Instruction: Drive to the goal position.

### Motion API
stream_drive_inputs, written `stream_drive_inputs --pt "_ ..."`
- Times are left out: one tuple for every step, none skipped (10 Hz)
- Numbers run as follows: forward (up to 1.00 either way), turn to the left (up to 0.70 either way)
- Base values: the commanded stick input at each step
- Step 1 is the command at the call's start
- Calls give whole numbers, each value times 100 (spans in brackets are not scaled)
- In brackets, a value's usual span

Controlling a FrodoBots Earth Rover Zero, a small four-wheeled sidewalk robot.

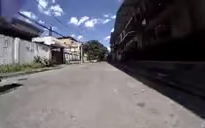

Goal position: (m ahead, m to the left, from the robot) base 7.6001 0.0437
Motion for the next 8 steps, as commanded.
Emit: stream_drive_inputs --pt "100 0" --pt "100 0" --pt "100 -19" --pt "100 -36" --pt "100 -38" --pt "100 -12" --pt "100 3" --pt "100 0"
